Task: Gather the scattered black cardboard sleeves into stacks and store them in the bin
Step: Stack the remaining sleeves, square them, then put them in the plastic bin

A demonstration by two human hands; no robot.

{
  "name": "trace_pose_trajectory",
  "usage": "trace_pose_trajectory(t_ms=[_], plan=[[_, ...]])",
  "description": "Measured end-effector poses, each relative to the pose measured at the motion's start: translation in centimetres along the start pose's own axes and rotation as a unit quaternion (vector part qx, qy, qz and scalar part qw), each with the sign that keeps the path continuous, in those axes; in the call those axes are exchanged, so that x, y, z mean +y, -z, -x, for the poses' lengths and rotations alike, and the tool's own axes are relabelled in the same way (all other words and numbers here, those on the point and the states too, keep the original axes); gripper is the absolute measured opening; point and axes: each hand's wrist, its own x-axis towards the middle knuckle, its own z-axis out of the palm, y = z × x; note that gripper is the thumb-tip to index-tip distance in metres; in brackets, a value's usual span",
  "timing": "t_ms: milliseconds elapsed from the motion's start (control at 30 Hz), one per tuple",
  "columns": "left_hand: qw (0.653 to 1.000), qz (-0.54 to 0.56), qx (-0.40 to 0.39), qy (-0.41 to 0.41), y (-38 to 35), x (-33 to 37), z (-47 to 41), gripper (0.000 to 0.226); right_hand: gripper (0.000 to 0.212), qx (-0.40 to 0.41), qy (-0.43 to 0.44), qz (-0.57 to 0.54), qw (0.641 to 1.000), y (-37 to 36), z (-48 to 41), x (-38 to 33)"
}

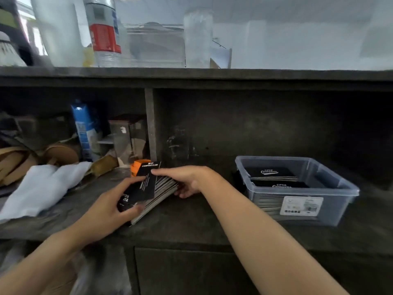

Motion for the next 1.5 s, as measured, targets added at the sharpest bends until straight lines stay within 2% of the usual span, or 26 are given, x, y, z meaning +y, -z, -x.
trace_pose_trajectory(t_ms=[133, 200, 267, 333, 400, 467, 567, 667, 733, 800, 900, 967, 1033, 1133, 1200, 1333, 1433, 1500], plan=[[0.999, 0.048, 0.016, -0.012, 0.3, -0.5, -0.8, 0.1, 0.07, 0.079, 0.086, -0.143, 0.983, -0.3, 1.8, 2.1], [0.994, 0.103, 0.034, -0.008, 0.0, -0.4, -1.7, 0.095, 0.069, 0.122, 0.15, -0.212, 0.958, -0.8, 2.2, 3.8], [0.987, 0.149, 0.055, -0.005, -0.7, 0.3, -2.7, 0.078, 0.073, 0.147, 0.189, -0.23, 0.943, -1.4, 2.9, 5.8], [0.989, 0.138, 0.046, -0.015, -1.3, 0.8, -3.3, 0.075, 0.068, 0.161, 0.207, -0.182, 0.948, -1.6, 4.1, 7.6], [0.995, 0.084, 0.024, -0.043, -1.8, 0.7, -3.4, 0.073, 0.064, 0.164, 0.222, -0.088, 0.957, -0.9, 5.3, 9.0], [0.996, 0.055, 0.011, -0.065, -1.9, 0.7, -3.1, 0.065, 0.074, 0.141, 0.234, -0.019, 0.962, 0.2, 6.5, 9.8], [0.992, 0.071, -0.007, -0.101, -1.8, 1.3, -3.1, 0.054, 0.088, 0.112, 0.254, 0.002, 0.961, 0.7, 7.8, 10.1], [0.988, 0.097, -0.039, -0.114, -1.6, 1.7, -3.3, 0.04, 0.075, 0.149, 0.271, 0.008, 0.951, 0.1, 7.6, 10.1], [0.988, 0.082, -0.034, -0.129, -1.6, 1.8, -3.4, 0.052, 0.064, 0.156, 0.268, 0.034, 0.95, 0.0, 7.3, 10.3], [0.987, 0.076, -0.031, -0.14, -1.8, 2.1, -3.1, 0.06, 0.066, 0.143, 0.271, 0.055, 0.95, 0.6, 7.2, 10.5], [0.986, 0.049, -0.05, -0.149, -2.1, 1.5, -3.1, 0.051, 0.073, 0.122, 0.278, 0.044, 0.952, 1.3, 7.6, 10.4], [0.988, 0.005, -0.078, -0.136, -2.0, 0.9, -3.3, 0.045, 0.068, 0.135, 0.282, 0.051, 0.949, 1.1, 7.7, 10.2], [0.988, -0.025, -0.081, -0.132, -2.0, 0.6, -3.3, 0.052, 0.064, 0.146, 0.286, 0.068, 0.945, 0.9, 7.3, 10.4], [0.994, 0.025, 0.002, -0.103, -2.4, 0.4, -2.7, 0.075, 0.076, 0.125, 0.281, 0.103, 0.946, 1.1, 7.2, 10.8], [0.997, 0.038, 0.017, -0.071, -2.7, 0.5, -2.4, 0.086, 0.082, 0.113, 0.273, 0.136, 0.946, 1.1, 7.3, 11.1], [0.998, 0.021, -0.036, -0.037, -2.4, 0.3, -2.4, 0.083, 0.076, 0.154, 0.272, 0.144, 0.939, 0.4, 7.8, 11.0], [0.998, 0.059, -0.022, -0.027, -2.4, 0.3, -2.5, 0.079, 0.065, 0.188, 0.301, 0.121, 0.927, -0.1, 9.1, 10.5], [0.992, 0.122, -0.01, 0.015, -2.4, -2.2, -3.3, 0.079, 0.059, 0.234, 0.335, 0.13, 0.903, -0.1, 10.7, 9.9]])
